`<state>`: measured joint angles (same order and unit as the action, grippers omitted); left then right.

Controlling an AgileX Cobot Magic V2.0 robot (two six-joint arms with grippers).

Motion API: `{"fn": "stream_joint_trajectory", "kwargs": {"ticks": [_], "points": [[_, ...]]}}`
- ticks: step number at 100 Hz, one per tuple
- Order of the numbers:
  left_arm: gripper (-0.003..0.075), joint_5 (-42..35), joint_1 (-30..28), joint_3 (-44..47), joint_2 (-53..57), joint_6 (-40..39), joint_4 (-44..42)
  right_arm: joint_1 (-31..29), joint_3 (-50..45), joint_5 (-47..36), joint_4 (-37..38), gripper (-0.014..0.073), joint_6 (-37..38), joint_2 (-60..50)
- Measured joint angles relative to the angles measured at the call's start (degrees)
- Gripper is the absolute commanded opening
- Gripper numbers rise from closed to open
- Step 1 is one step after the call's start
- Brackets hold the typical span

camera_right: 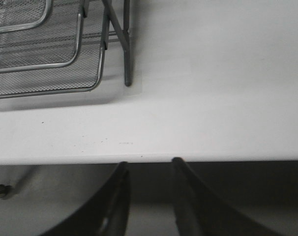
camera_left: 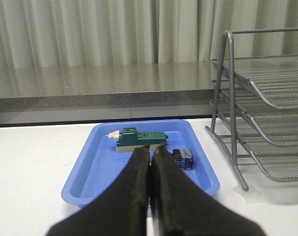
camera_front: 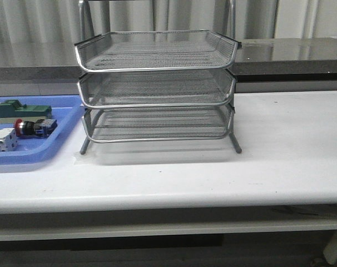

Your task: Place button on rack with both arms

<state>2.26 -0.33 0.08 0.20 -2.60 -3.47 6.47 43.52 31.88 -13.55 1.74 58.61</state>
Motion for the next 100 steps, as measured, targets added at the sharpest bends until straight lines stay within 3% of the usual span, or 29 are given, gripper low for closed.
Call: {"fn": "stream_joint_trajectory", "kwargs": {"ticks": [8, 50, 100], "points": [[-0.002, 0.0, 0.0, 0.0, 0.0, 0.0, 0.0, 0.0, 0.0, 0.12, -1.89, 0.0524, 0.0, 0.12], [-0.002, 0.0, 0.0, 0.0, 0.0, 0.0, 0.0, 0.0, 0.24, -4.97, -19.19, 0.052, -3.9, 10.14], [-0.002, 0.0, 0.0, 0.0, 0.0, 0.0, 0.0, 0.0, 6.98, -7.71, -59.11, 0.052, -36.53, 29.69]]}}
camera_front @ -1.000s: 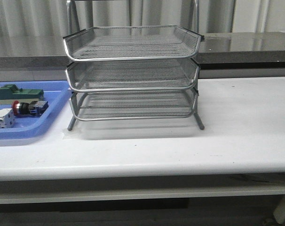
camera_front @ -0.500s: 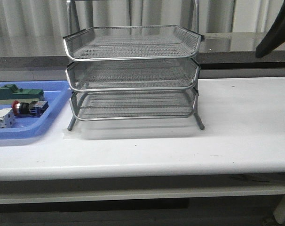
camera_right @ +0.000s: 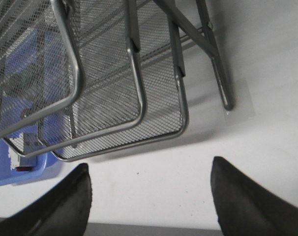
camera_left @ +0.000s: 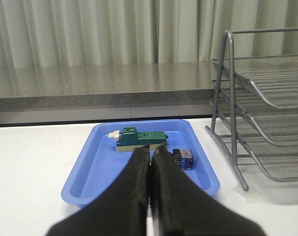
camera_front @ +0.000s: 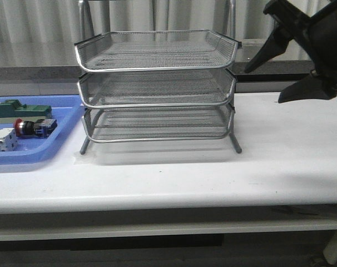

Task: Place button on rack with both arms
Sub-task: 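Reach the right gripper to the middle rack tier's front edge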

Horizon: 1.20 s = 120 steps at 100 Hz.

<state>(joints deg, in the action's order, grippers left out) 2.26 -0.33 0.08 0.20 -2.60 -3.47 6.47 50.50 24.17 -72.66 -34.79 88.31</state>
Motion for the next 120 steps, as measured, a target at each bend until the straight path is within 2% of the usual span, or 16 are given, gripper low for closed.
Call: {"fn": "stream_joint_trajectory", "kwargs": {"ticks": [17, 33, 68, 94, 103, 120], "points": [[-0.002, 0.0, 0.0, 0.0, 0.0, 0.0, 0.0, 0.0, 2.86, 1.89, -9.67, 0.052, -7.43, 6.22], [-0.002, 0.0, 0.0, 0.0, 0.0, 0.0, 0.0, 0.13, 5.45, 4.52, -14.35, 0.052, -10.57, 11.74], [-0.002, 0.0, 0.0, 0.0, 0.0, 0.0, 0.0, 4.62, 10.85, 4.24, -16.99, 0.052, -11.16, 18.72], [-0.002, 0.0, 0.0, 0.0, 0.0, 0.0, 0.0, 5.33, 13.0, 4.22, -17.27, 0.0517, -11.6, 19.8], [-0.002, 0.0, 0.0, 0.0, 0.0, 0.0, 0.0, 5.37, 13.04, 4.12, -17.16, 0.0461, -11.72, 19.86], [-0.002, 0.0, 0.0, 0.0, 0.0, 0.0, 0.0, 5.37, 13.18, 3.36, -17.28, 0.0276, -11.94, 19.94]]}}
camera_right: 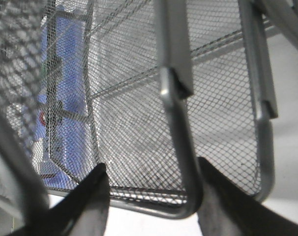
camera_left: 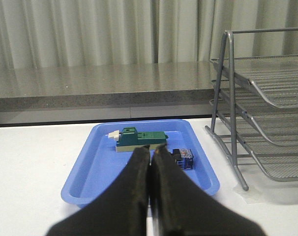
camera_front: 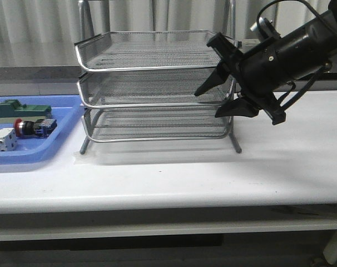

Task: Place button on rack with both arms
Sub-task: 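Reach the right gripper to the middle rack tier's front edge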

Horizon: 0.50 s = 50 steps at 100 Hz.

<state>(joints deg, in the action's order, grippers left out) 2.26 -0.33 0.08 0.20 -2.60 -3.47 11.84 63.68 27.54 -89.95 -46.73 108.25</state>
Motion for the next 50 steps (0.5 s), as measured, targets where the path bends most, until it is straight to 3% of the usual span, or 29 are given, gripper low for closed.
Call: {"fn": "stream_joint_trajectory", "kwargs": {"ticks": [26, 50], "points": [[-0.002, 0.0, 0.0, 0.0, 0.0, 0.0, 0.0, 0.0, 0.04, -1.65, -1.45, 0.0062, 0.7, 0.05], [-0.002, 0.0, 0.0, 0.0, 0.0, 0.0, 0.0, 0.0, -0.74, -1.32, -2.97, 0.0036, 0.79, 0.13]]}}
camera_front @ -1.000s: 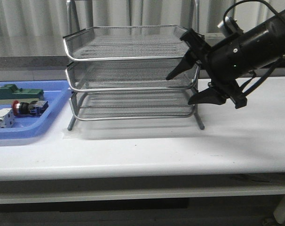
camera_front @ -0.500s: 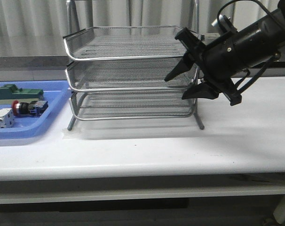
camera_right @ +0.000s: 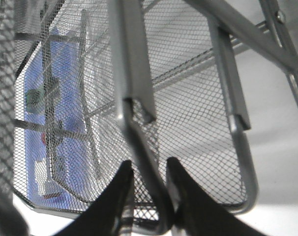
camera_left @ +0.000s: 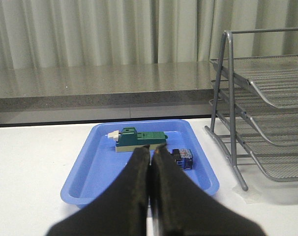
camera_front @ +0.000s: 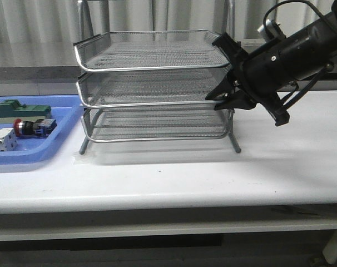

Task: Place button on rack with both arms
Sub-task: 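Reach the right gripper to the middle rack tier's front edge, then grip the middle tier and pull it out toward the robot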

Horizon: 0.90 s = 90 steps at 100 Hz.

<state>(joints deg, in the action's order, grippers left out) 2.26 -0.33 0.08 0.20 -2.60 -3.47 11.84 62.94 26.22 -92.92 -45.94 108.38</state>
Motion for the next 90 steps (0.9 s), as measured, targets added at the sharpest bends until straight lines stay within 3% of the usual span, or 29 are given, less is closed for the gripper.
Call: {"fn": "stream_joint_trajectory", "kwargs": {"ticks": [42, 90], "points": [[-0.002, 0.0, 0.0, 0.0, 0.0, 0.0, 0.0, -0.69, -6.2, 5.2, -3.58, 0.0036, -2.94, -1.23], [-0.002, 0.0, 0.0, 0.0, 0.0, 0.0, 0.0, -0.57, -20.82, 7.28, -3.67, 0.0036, -7.5, -12.05]]}}
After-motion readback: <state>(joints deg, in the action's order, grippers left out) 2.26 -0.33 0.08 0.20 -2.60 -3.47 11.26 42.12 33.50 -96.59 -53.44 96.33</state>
